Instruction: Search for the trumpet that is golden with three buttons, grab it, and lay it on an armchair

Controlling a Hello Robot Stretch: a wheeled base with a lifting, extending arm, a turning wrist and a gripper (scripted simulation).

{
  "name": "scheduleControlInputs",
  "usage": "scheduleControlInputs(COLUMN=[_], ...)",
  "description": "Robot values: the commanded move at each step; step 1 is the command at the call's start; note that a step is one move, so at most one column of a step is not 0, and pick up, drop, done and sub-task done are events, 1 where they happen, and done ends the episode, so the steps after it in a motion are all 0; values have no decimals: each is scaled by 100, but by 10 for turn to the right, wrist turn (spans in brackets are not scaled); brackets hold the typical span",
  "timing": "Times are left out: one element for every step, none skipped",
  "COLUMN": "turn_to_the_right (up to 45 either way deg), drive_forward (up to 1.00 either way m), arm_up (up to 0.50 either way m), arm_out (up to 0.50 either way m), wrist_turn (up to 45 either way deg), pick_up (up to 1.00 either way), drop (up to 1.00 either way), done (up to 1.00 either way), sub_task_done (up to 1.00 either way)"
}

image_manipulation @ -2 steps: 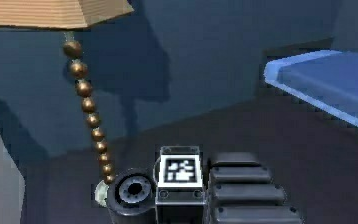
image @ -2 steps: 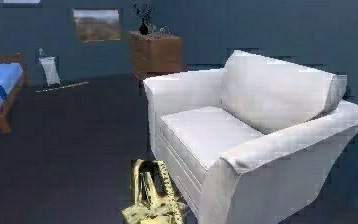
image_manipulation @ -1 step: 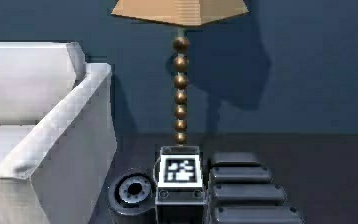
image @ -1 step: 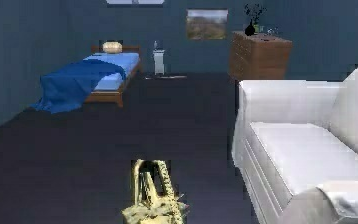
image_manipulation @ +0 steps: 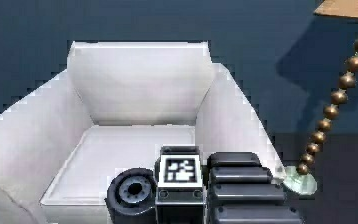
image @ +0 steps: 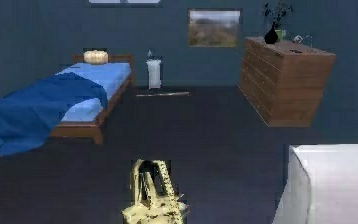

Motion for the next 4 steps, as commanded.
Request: scheduleControlInputs(turn_to_the_right=[0, 450, 450, 450], drive_forward=[20, 0, 0, 0], arm_up=[0, 0, 0, 0], arm_out=[0, 0, 0, 0], wrist_turn=[0, 0, 0, 0], pick_up=[0, 0, 0, 0], drop=[0, 0, 0, 0], done=[0, 0, 0, 0], sub_task_done=[0, 0, 0, 0])
